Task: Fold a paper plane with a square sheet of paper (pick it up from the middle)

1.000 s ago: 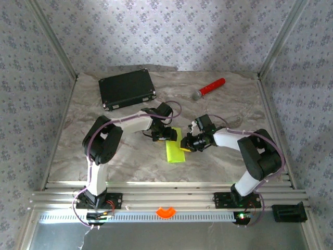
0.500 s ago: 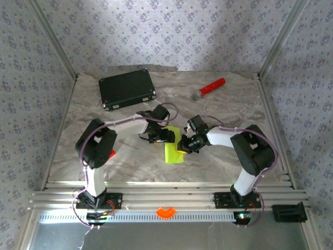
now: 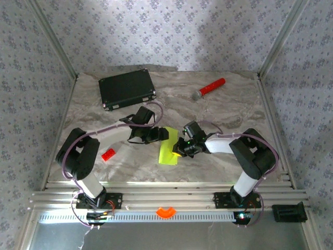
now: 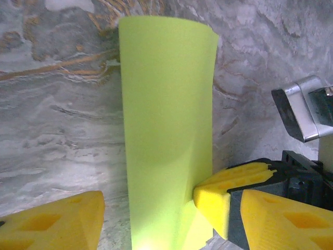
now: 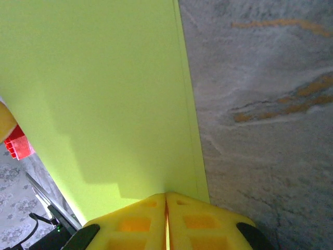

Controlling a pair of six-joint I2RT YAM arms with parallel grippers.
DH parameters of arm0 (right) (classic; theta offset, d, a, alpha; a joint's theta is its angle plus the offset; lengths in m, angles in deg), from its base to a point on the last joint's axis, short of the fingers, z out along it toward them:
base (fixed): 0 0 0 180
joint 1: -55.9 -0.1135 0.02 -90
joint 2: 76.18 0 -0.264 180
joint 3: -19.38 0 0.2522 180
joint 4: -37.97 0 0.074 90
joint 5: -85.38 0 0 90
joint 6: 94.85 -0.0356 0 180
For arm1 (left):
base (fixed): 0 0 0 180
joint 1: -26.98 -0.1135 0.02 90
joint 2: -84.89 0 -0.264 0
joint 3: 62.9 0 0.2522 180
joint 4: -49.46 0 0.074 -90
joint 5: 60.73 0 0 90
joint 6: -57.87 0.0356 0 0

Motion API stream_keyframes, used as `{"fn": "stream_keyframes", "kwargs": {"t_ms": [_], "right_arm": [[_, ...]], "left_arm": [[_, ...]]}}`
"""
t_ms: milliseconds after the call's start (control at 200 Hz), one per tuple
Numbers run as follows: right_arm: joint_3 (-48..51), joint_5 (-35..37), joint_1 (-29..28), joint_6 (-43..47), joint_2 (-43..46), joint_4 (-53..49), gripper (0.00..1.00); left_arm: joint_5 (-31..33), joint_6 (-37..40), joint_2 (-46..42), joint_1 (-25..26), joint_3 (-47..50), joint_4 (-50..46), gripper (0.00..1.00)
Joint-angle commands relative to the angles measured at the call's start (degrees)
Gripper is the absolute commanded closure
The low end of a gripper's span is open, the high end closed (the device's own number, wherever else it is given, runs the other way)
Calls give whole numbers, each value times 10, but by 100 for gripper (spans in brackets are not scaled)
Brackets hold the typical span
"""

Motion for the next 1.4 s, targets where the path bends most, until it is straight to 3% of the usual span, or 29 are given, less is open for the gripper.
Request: {"fn": "stream_keyframes", "kwargs": {"t_ms": [0,390,650,895,1109,1394], "right_arm": [[21,38,-6,-16,-16,-53,89],[10,31,-5,-7,-12,-58,86],[-5,18,0,27,39,-24,74],[7,104,53,48,147,-90,70],[61,127,96,20,202,-79,67],[74,139,101,17,223,-86,67]], "left_arm": [[-18,5,19,3,0,8,31],[-6,25,69,28,-28,-14,39],[58,19,92,34,-43,-62,49],[91,2,101,34,-47,-84,49],[93,13,105,33,-54,-96,50],[119,21,117,33,-65,-124,53]]}}
